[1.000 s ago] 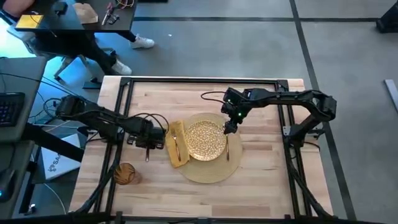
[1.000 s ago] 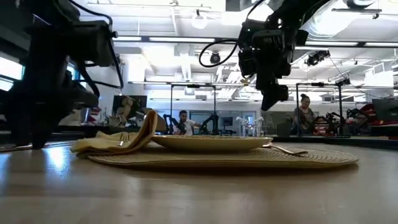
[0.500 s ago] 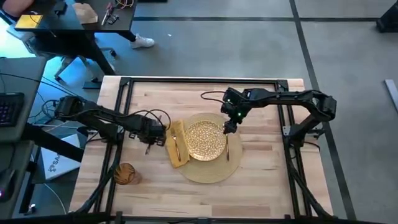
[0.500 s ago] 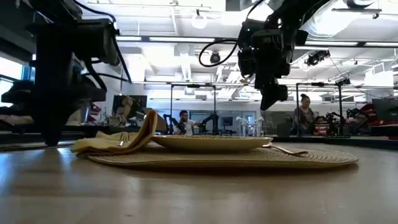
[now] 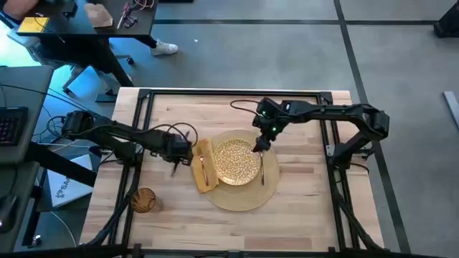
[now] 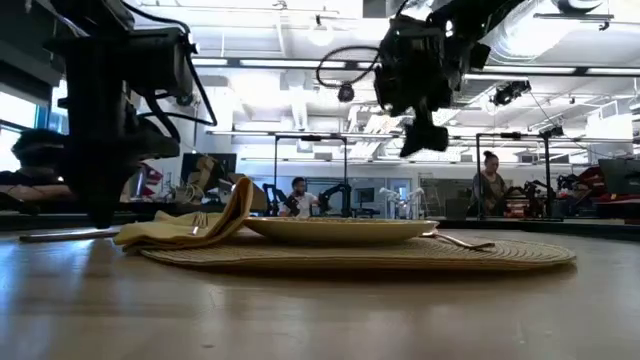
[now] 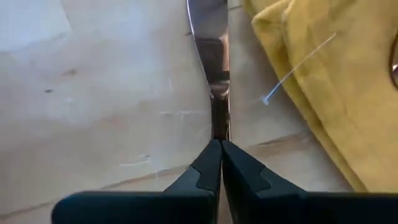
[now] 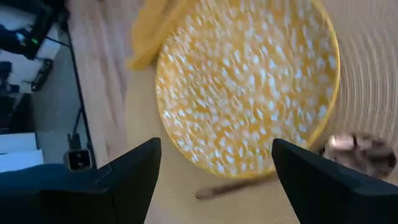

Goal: Set table place
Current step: Put the brown table knife on the brown placemat to the right of the brown spoon

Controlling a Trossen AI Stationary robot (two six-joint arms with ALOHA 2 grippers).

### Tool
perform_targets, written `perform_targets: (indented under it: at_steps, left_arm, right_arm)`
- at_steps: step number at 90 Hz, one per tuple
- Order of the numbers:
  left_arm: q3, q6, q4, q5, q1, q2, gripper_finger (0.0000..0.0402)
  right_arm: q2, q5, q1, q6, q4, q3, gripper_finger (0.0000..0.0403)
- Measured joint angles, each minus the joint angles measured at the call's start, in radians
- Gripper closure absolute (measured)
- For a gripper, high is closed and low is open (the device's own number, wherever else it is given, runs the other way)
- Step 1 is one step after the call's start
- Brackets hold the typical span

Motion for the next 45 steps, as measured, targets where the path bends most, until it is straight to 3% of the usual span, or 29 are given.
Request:
perform_targets:
  at_steps: [26, 45]
  left_arm:
    - [-0.002, -0.056, -0.001, -0.024, 0.008, -0.024, 0.0394]
    - [-0.099, -0.003, 0.237, -0.023, 0.096, 0.013, 0.0396]
  right_arm:
    - [0.002, 0.001, -0.028, -0.030, 0.041, 0.140, 0.0112]
    - [0.003, 0.012, -0.065, -0.041, -0.018, 0.267, 0.0112]
